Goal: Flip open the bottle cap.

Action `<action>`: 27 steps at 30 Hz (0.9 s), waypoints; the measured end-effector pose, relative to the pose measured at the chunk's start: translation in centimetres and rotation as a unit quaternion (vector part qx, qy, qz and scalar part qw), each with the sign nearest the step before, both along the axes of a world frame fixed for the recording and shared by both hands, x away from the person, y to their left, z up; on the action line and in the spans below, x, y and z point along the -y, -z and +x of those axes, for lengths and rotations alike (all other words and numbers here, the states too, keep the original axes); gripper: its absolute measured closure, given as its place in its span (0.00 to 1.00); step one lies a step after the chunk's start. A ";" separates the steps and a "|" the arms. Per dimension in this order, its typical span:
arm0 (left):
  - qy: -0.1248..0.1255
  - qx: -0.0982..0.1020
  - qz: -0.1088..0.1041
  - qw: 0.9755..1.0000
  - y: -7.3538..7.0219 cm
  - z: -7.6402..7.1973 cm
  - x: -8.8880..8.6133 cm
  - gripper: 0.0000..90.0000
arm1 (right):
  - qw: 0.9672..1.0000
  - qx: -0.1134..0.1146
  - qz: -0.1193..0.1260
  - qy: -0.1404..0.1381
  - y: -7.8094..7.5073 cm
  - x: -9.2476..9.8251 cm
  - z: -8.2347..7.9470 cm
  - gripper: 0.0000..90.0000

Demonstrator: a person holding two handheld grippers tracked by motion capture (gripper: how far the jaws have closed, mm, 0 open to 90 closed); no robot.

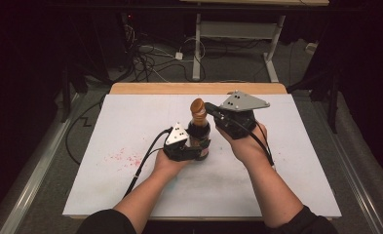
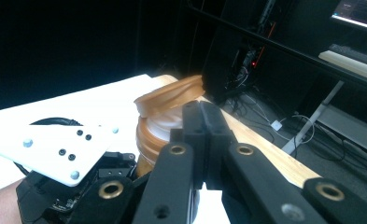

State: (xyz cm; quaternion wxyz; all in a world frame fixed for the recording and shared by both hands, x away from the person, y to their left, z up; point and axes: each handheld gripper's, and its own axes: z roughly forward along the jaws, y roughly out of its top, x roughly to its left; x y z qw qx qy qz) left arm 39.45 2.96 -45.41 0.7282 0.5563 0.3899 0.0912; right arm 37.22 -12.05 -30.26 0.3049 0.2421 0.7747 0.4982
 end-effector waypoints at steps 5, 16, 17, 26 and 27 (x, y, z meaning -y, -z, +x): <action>0.000 0.000 0.001 1.000 0.0 0.0 0.0 0.32 | 1.000 0.005 0.000 0.000 -0.3 -0.2 0.0 1.00; 0.000 0.001 -0.004 1.000 0.1 0.0 0.1 0.32 | 1.000 0.015 -0.001 -0.025 -1.0 -1.9 -0.3 1.00; 0.000 0.001 -0.005 1.000 0.1 0.0 0.1 0.32 | 0.999 0.016 -0.002 -0.028 -1.0 -2.2 -0.4 1.00; 0.000 0.001 -0.005 1.000 0.1 0.0 0.1 0.32 | 0.999 0.013 0.009 -0.031 -1.1 -1.9 -0.4 1.00; 0.000 0.001 -0.005 1.000 0.1 0.0 0.1 0.32 | 0.999 0.012 0.012 -0.029 -1.1 -1.8 -0.4 1.00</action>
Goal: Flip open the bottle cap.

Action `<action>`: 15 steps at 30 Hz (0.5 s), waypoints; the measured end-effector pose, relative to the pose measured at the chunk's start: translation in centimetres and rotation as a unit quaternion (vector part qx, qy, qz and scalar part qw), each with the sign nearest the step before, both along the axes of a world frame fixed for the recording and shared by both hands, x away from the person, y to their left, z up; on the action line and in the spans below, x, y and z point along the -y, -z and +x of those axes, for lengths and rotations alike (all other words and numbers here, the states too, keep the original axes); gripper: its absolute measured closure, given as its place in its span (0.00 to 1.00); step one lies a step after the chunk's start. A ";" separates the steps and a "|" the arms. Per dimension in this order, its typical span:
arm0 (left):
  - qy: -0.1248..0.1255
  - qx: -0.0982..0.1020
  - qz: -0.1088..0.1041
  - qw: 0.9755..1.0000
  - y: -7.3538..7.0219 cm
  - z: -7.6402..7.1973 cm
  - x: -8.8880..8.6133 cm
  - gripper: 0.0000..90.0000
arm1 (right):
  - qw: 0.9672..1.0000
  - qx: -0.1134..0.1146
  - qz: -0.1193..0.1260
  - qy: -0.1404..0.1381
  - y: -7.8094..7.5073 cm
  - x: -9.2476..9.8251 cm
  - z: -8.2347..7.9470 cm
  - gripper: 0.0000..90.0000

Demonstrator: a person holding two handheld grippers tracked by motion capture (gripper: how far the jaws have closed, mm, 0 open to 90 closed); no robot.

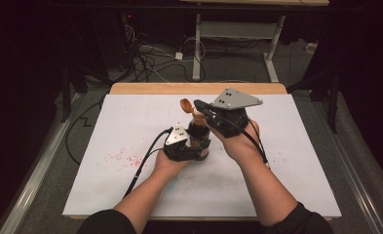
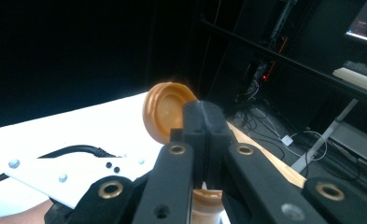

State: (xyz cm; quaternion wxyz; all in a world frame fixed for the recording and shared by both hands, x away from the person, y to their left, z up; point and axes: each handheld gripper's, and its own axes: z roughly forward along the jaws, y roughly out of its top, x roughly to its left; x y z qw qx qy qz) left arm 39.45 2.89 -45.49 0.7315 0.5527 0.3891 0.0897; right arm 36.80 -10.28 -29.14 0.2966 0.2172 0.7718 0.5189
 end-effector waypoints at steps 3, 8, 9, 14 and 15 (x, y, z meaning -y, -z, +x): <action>-0.001 0.000 -0.001 1.000 0.0 0.0 0.0 0.32 | 1.000 -0.003 0.004 0.004 0.1 0.5 0.0 1.00; 0.000 -0.001 0.001 1.000 0.0 0.0 0.0 0.32 | 1.000 -0.006 0.007 0.013 0.4 1.4 0.1 1.00; 0.000 -0.001 0.002 1.000 0.0 0.0 0.0 0.32 | 1.000 -0.005 0.008 0.014 0.5 1.6 0.1 1.00; 0.001 -0.001 0.004 1.000 0.0 0.0 -0.1 0.32 | 1.000 -0.011 0.011 0.027 0.9 2.8 0.2 1.00; 0.000 -0.001 0.003 1.000 0.0 0.0 -0.1 0.32 | 0.999 -0.012 0.013 0.030 1.1 3.1 0.2 1.00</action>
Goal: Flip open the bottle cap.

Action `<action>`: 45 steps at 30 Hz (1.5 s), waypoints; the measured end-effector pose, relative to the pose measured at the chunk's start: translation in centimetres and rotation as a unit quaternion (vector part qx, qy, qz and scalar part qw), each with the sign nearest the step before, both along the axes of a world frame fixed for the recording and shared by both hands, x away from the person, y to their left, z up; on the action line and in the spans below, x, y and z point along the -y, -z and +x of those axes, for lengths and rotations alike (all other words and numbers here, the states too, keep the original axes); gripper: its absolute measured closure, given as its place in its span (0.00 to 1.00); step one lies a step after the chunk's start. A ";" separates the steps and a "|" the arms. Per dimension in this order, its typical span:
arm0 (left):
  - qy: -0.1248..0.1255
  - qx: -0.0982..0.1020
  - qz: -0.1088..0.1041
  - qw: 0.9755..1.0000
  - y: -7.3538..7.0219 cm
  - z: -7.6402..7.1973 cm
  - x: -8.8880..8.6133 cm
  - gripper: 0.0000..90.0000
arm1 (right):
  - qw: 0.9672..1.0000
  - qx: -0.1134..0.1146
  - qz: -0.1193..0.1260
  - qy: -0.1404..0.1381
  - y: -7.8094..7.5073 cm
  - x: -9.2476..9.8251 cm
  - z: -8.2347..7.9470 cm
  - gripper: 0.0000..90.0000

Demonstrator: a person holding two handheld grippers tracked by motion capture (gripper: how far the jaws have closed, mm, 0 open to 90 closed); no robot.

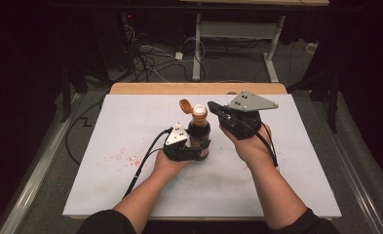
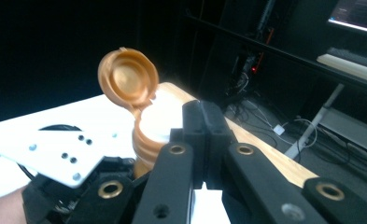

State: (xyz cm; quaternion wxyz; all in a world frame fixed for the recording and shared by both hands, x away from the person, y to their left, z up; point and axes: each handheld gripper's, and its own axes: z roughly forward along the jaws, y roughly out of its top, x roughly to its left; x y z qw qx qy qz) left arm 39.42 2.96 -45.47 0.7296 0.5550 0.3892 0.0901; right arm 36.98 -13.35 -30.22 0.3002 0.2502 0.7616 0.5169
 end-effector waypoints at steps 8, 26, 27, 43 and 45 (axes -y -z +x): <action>0.000 -0.003 -0.001 1.000 0.0 0.0 0.0 0.32 | 1.000 -0.020 0.005 0.014 1.8 1.7 0.5 1.00; 0.013 0.007 0.077 0.997 0.2 0.1 -1.1 0.31 | 0.996 -0.080 0.024 0.038 8.1 4.6 1.6 0.88; 0.012 0.006 0.077 0.997 0.2 0.1 -1.1 0.31 | 0.995 -0.084 0.026 0.039 8.5 4.8 1.7 0.85; -0.002 -0.034 -0.010 0.999 -0.1 0.1 -0.2 0.28 | 0.991 -0.111 0.044 0.068 13.9 7.0 2.0 0.17; -0.001 -0.036 -0.007 0.999 0.2 0.1 -0.3 0.28 | 0.990 -0.113 0.042 0.075 14.3 7.1 2.0 0.08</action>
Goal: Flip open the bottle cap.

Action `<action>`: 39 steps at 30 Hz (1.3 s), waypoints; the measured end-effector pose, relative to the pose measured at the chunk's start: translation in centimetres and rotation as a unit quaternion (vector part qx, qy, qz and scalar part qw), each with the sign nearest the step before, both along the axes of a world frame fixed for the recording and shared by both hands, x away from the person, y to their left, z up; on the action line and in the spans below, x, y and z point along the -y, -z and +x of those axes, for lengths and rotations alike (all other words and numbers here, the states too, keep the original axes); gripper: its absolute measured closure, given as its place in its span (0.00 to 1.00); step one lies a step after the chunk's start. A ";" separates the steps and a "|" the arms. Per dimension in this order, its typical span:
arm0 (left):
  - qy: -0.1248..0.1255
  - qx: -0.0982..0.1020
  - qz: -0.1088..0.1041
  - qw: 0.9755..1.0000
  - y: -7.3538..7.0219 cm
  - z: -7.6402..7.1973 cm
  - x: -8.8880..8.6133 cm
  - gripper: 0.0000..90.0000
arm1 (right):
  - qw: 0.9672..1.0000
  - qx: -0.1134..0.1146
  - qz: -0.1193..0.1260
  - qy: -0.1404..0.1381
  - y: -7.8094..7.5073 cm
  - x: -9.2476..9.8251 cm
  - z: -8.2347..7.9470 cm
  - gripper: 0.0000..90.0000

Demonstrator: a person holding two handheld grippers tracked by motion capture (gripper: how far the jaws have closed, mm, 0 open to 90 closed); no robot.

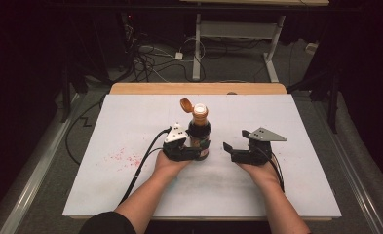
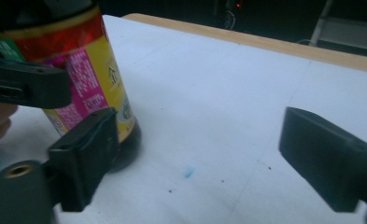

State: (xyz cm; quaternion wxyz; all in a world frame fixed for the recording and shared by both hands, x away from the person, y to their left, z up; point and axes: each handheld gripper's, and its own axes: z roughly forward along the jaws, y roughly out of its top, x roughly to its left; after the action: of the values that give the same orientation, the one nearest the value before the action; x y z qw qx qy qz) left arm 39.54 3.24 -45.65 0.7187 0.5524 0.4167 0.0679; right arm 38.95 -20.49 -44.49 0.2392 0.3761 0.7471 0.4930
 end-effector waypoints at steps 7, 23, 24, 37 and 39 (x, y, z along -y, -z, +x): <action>0.010 -0.034 0.028 0.999 1.7 0.0 -0.5 0.16 | 1.000 -0.001 -0.001 0.018 1.0 0.7 -0.3 0.01; -0.012 -0.050 0.071 0.996 2.9 -1.8 -4.7 0.00 | 0.999 -0.002 -0.014 0.041 2.6 2.9 -2.6 0.01; -0.016 -0.049 0.067 0.996 2.9 -2.1 -5.1 0.00 | 0.999 -0.001 -0.014 0.040 2.6 3.1 -2.8 0.01; -0.055 -0.041 0.058 0.996 2.5 -4.6 -11.5 0.00 | 0.998 0.009 -0.013 0.053 2.9 4.9 -5.0 0.01; -0.059 -0.043 0.062 0.995 2.8 -5.1 -12.2 0.00 | 0.998 0.010 -0.012 0.055 2.9 5.0 -5.3 0.01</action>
State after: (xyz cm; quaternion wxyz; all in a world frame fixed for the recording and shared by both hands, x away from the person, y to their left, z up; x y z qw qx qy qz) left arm 34.42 15.47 -48.42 0.6594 0.5725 0.4740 0.1126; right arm 33.67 -25.45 -47.42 0.2779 0.4086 0.7288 0.4741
